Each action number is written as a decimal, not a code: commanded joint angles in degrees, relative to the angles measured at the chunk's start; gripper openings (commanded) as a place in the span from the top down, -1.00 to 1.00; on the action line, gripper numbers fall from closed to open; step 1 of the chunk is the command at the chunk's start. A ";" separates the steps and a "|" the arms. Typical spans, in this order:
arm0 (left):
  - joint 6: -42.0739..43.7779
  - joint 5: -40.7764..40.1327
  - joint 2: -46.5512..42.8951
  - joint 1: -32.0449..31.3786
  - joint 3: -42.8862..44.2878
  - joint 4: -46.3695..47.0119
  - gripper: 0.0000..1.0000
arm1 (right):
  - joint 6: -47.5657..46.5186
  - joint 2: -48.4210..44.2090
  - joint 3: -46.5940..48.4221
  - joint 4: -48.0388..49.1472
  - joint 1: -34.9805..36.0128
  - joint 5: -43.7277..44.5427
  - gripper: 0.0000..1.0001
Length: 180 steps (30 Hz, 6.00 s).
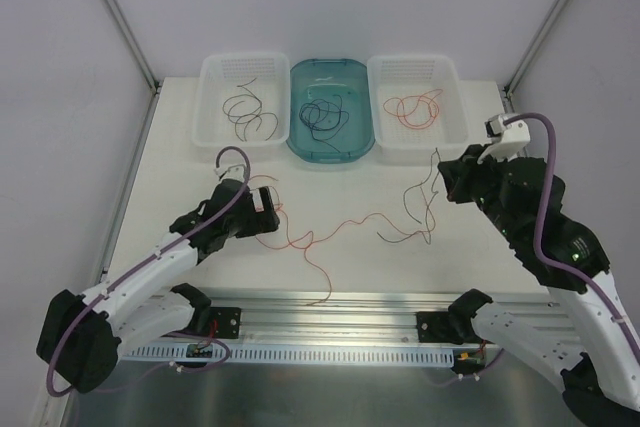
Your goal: Untangle the cables
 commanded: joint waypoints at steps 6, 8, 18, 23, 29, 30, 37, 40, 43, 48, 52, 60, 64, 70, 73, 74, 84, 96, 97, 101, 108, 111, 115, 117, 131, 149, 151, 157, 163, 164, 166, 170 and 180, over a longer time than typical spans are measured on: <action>8.51 10.51 -3.87 -15.42 7.31 15.42 -0.98 | 5.83 4.63 -0.44 5.38 0.09 -13.89 0.99; 9.14 10.68 -1.50 -19.28 8.27 21.19 -0.98 | 7.33 5.50 -2.02 7.04 0.09 -15.05 0.99; 8.53 10.25 17.04 -30.10 12.14 44.94 -0.93 | 13.66 8.14 -8.26 13.64 0.44 -21.30 0.99; 7.56 5.24 26.79 -33.10 16.00 48.04 -0.90 | 15.68 8.85 -8.36 15.32 1.49 -21.39 0.99; 6.41 7.26 34.71 -34.51 19.35 53.66 -0.81 | 17.09 9.11 -8.53 16.02 2.81 -19.98 0.99; 6.59 7.26 36.37 -34.86 19.62 54.45 -0.78 | 17.43 9.11 -8.62 16.37 2.82 -19.98 0.99; 3.43 6.03 42.71 -35.48 21.64 59.73 -0.38 | 18.67 8.94 -8.97 17.07 3.87 -19.10 0.99; 2.63 5.76 44.21 -35.57 22.17 60.17 0.09 | 18.76 8.94 -9.06 16.90 3.96 -18.84 0.99; 2.81 4.71 43.25 -35.57 20.60 61.57 0.56 | 18.67 8.67 -9.50 16.46 4.13 -18.48 0.99; 5.00 1.28 37.89 -35.57 17.43 61.84 1.00 | 18.41 8.32 -11.52 14.80 4.13 -17.96 0.92; 6.85 -1.79 32.88 -35.48 13.47 61.58 1.00 | 17.35 7.18 -12.40 13.03 4.22 -15.06 0.79; 9.84 -3.20 20.84 -34.95 15.92 41.74 1.00 | 12.52 5.33 -12.31 2.84 3.87 -2.15 -0.50; 10.01 -2.24 15.83 -32.76 20.75 28.82 1.00 | 11.29 5.68 -14.59 1.17 2.38 -0.03 -0.54; 10.37 4.00 8.18 -29.42 25.68 17.04 1.00 | 7.43 10.95 -19.60 7.40 0.44 -9.85 -0.50; 10.89 3.83 5.72 -28.89 28.05 12.03 1.00 | 4.96 12.62 -22.50 12.58 0.35 -21.51 -0.41; 11.07 3.48 5.02 -28.80 28.49 11.05 1.00 | 4.44 12.45 -23.55 15.12 0.44 -23.13 -0.40; 10.54 1.19 5.27 -27.57 31.04 5.59 1.00 | 4.51 5.95 -31.20 25.33 1.14 -37.90 -0.45; 10.19 1.63 5.10 -27.57 32.27 4.71 1.00 | 6.36 15.60 -32.96 35.00 6.15 -40.46 -0.47; 10.10 1.72 4.66 -27.57 32.19 4.54 1.00 | 6.54 16.14 -33.14 36.22 6.42 -40.11 -0.46; 9.84 2.07 3.17 -27.57 31.75 4.01 1.00 | 6.72 19.12 -33.84 38.61 6.42 -40.46 -0.19; 10.10 2.42 0.27 -26.78 30.87 0.41 1.00 | 4.70 18.79 -33.32 36.07 5.89 -35.82 0.99; 10.19 6.54 -1.40 -25.46 30.43 -3.27 1.00 | 3.82 16.06 -32.61 31.68 2.91 -33.61 0.99; 11.59 14.53 -3.16 -24.49 29.90 -10.13 1.00 | 1.98 11.76 -31.30 24.99 -2.01 -30.71 0.99; 12.30 16.30 -3.95 -24.49 29.81 -14.42 1.00 | 1.53 9.73 -30.68 21.93 -4.82 -28.35 0.99; 15.02 14.39 -14.24 -23.88 39.12 -26.31 1.00 | 5.40 11.39 -30.50 14.09 -16.43 -26.47 0.99; 32.51 -6.38 18.95 -7.11 74.88 -18.32 1.00 | 7.77 5.43 -36.83 13.65 -10.98 -28.50 -0.86; 33.39 -5.66 22.48 -1.83 79.46 -16.13 1.00 | 7.86 2.53 -36.74 13.12 -10.81 -28.59 -0.95; 32.78 2.41 35.49 11.07 87.55 -8.57 1.00 | 6.63 -5.63 -35.78 9.52 -10.72 -27.27 -0.99; 30.06 7.07 49.20 19.53 95.37 -6.98 1.00 | 5.22 -10.92 -34.20 4.77 -10.72 -25.34 -0.99; 29.88 7.26 51.83 20.24 95.55 -6.54 1.00 | 5.13 -11.97 -34.11 4.34 -10.63 -25.08 -0.99; 29.79 8.83 54.39 21.21 95.73 -5.40 1.00 | 4.87 -12.51 -33.84 4.16 -10.72 -24.81 -0.99; 28.30 12.08 62.20 23.05 95.29 -4.69 1.00 | 4.26 -11.63 -33.58 4.07 -10.72 -24.37 -0.99; 26.80 12.72 63.65 23.76 88.02 -4.78 -0.11 | 3.29 -9.00 -32.35 4.42 -10.63 -26.05 -0.99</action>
